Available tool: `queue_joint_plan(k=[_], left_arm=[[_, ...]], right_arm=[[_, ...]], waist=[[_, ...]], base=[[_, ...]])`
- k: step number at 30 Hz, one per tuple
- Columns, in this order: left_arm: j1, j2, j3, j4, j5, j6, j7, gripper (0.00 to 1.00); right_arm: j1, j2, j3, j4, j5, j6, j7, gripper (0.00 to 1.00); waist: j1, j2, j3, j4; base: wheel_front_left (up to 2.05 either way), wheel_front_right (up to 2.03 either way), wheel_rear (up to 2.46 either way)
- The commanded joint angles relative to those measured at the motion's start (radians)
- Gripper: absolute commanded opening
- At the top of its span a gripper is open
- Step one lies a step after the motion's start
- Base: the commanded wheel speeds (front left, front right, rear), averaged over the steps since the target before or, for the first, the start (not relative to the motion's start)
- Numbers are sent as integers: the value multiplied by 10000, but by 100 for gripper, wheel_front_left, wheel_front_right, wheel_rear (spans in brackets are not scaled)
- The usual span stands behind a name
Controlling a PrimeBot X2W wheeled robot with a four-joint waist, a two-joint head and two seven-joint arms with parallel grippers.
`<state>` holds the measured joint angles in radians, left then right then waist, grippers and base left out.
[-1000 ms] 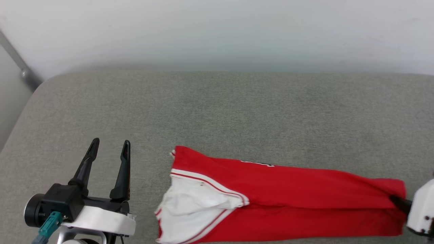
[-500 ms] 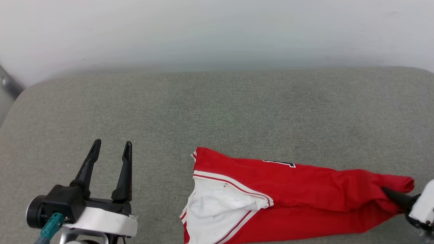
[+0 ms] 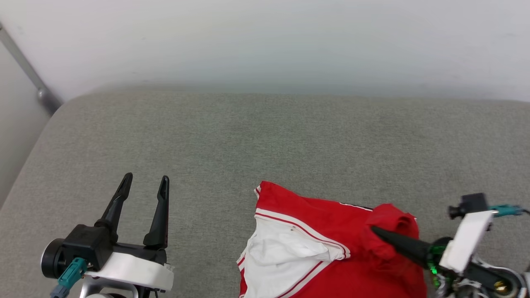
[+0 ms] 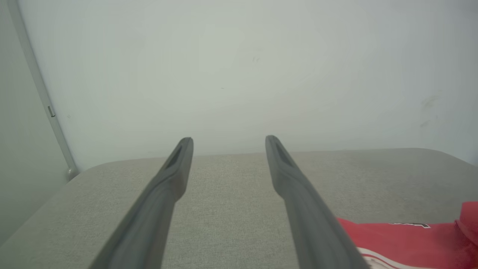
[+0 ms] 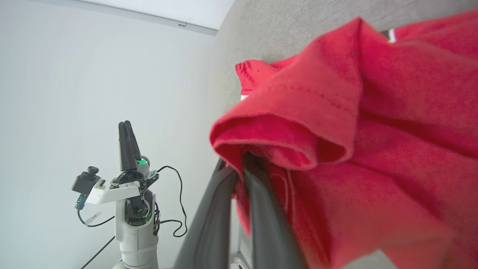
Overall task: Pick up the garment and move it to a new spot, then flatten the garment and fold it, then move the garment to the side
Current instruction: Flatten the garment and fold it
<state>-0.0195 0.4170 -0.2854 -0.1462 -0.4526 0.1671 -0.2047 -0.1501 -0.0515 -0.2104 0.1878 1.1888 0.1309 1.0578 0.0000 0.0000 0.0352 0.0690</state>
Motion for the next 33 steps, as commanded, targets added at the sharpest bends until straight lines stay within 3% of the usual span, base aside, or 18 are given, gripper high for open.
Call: queue_joint_plan(k=[1,12,19,20,21,22,23,30,33], left_arm=[[-61,-23,-3,21,-17,-18,22,100],[-436,-108,-251,126,-8,-140,72,100],[-721,-179,-282,252,55,-162,-106,100],[-733,-200,-285,282,61,-167,-126,100],[-729,-223,-288,318,55,-167,-153,100],[-724,-233,-281,349,40,-177,-192,100],[-737,-244,-273,377,29,-194,-208,100],[-725,-234,-291,634,-10,-247,-297,100],[-659,-180,-269,667,-20,-224,-312,100]], right_arm=[[71,19,150,46,176,-5,-118,0],[-1017,19,4448,1361,2219,-5,-3347,0],[-1949,5,6195,2478,1858,-5,-5522,0],[-2030,9,6375,2671,1762,-5,-5749,5],[-2087,15,6543,2858,1701,-5,-5959,17],[-2142,10,6688,3049,1628,-5,-6139,74],[-2218,10,6829,3220,1560,-5,-6303,100],[-2642,-87,7318,3412,962,-5,-6784,100],[-2742,-596,7469,2934,282,-5,-6959,100]], waist=[[0,0,-50,89],[0,0,170,616],[0,0,631,864],[0,0,686,876],[0,0,730,879],[0,0,767,877],[0,0,788,871],[0,0,517,730],[0,0,353,647]], base=[[0,0,0],[0,0,0],[0,0,0],[0,0,0],[0,0,0],[0,0,0],[0,0,0],[0,0,0],[0,0,0]])
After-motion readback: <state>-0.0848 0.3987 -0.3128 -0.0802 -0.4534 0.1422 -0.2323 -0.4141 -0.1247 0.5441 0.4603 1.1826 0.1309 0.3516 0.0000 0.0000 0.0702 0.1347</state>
